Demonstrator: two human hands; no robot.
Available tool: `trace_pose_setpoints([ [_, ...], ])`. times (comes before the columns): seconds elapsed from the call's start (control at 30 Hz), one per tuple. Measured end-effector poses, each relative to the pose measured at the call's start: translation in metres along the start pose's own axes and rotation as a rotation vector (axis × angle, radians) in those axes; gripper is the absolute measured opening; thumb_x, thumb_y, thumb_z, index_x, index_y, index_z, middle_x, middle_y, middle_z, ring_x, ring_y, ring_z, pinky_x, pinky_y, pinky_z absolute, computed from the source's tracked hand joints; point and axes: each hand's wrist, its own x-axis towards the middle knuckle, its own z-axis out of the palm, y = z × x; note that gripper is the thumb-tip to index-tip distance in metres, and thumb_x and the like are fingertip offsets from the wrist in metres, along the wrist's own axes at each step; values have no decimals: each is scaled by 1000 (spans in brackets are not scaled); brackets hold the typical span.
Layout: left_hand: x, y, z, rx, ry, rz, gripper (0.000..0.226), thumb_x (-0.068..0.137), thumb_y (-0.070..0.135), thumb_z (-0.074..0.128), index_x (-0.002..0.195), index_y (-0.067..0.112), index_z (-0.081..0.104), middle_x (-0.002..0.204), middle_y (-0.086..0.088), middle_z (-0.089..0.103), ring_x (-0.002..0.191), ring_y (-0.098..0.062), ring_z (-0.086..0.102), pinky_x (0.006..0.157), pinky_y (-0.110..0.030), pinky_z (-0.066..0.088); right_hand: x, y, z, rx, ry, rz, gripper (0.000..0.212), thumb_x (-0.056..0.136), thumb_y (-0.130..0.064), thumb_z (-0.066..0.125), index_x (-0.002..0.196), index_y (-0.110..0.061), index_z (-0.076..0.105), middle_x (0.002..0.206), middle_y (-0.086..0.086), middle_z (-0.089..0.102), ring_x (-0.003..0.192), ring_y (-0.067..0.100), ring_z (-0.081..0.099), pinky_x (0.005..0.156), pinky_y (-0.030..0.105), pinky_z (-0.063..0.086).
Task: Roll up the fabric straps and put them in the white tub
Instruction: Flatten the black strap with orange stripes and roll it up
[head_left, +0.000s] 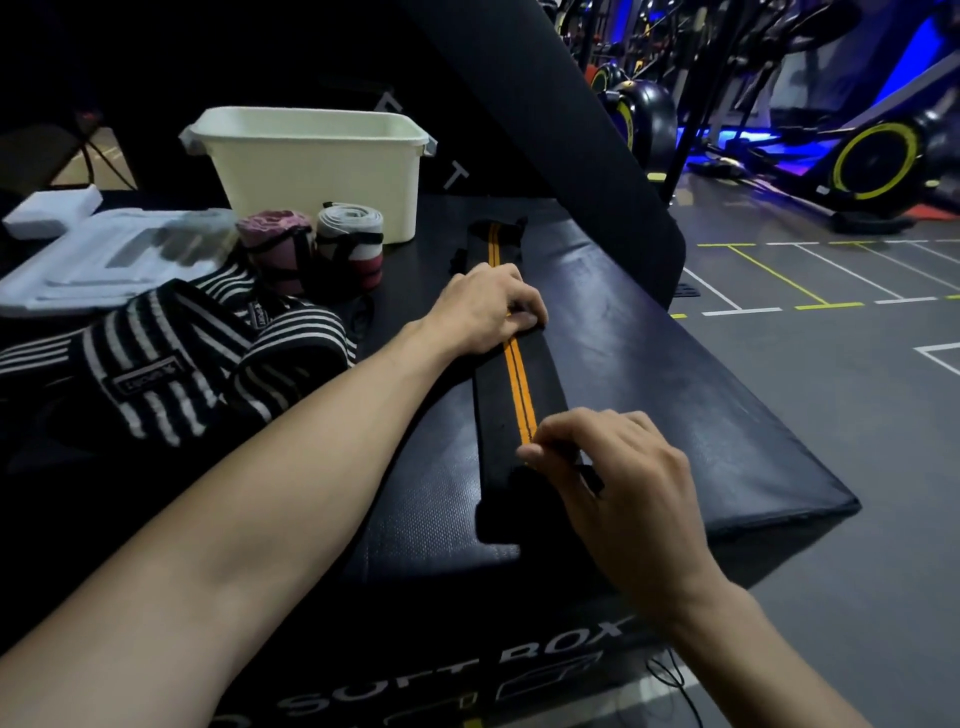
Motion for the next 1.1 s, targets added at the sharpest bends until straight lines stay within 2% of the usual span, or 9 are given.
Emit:
trace_pose_setpoints([
  [0.17, 0, -1, -2, -20, -22, -22, 15, 97, 46, 64, 106, 45, 76, 113, 15, 60, 111, -13, 57, 98, -43, 48, -9, 5, -12, 24, -176, -70, 35, 90, -55, 70, 91, -20, 70, 95, -11, 68, 86, 11, 63, 78, 34, 47],
  [0.33, -6, 4, -12, 16, -266, -29, 38, 94, 69, 52, 126, 52, 62, 137, 10, 46, 124, -18, 51, 112, -46, 36, -7, 14, -15, 22, -292, -52, 37, 84, -53, 72, 107, -24, 70, 110, -13, 67, 98, 12, 64, 80, 38, 49],
  [0.53, -8, 5, -4, -25, -218, -9, 18, 99, 57, 53, 113, 50, 62, 137, 14, 49, 127, -18, 51, 113, -51, 25, -3, 19, -15, 5, -378, -76, 42, 87, -54, 64, 118, -26, 67, 117, -14, 67, 108, 10, 64, 85, 37, 49],
  [0.67, -5, 5, -2, -12, -185, -12, 18, 97, 59, 55, 110, 49, 63, 136, 15, 52, 127, -21, 47, 109, -53, 29, 2, 15, -15, 23, -386, -26, 42, 91, -56, 56, 118, -26, 66, 110, -13, 69, 99, 8, 62, 82, 34, 45],
  [0.8, -7, 5, -3, -19, -187, -18, 21, 95, 61, 57, 110, 48, 63, 137, 16, 51, 128, -23, 43, 109, -51, 30, 10, 6, -22, 25, -411, 20, 35, 85, -59, 53, 110, -34, 56, 92, -19, 67, 81, -10, 42, 72, 15, 35],
  [0.87, -9, 5, -4, -34, -191, -20, 22, 93, 63, 60, 109, 47, 64, 136, 17, 51, 127, -22, 41, 108, -49, 29, 9, 5, -28, 53, -489, 56, 36, 87, -69, 52, 108, -41, 49, 83, -27, 57, 87, -21, 39, 75, 12, 32],
  [0.93, -10, 6, -5, -51, -188, -16, 25, 91, 63, 62, 108, 45, 65, 135, 17, 51, 127, -21, 39, 107, -45, 29, 7, 5, -32, 80, -537, 89, 33, 91, -70, 48, 108, -43, 48, 76, -32, 51, 92, -19, 41, 78, 9, 30],
  [1.03, -11, 6, -5, -70, -174, -15, 26, 90, 63, 63, 108, 44, 66, 134, 17, 53, 126, -22, 39, 103, -41, 29, 8, 1, -31, 69, -494, 95, 24, 93, -59, 50, 104, -37, 52, 66, -30, 47, 75, -8, 47, 73, 17, 32],
  [1.1, -12, 6, -5, -79, -166, -19, 26, 90, 63, 64, 108, 44, 66, 134, 16, 53, 126, -22, 39, 106, -44, 31, 8, -2, -27, 40, -453, 94, 24, 95, -55, 44, 101, -34, 54, 67, -26, 48, 70, 0, 49, 74, 30, 39],
])
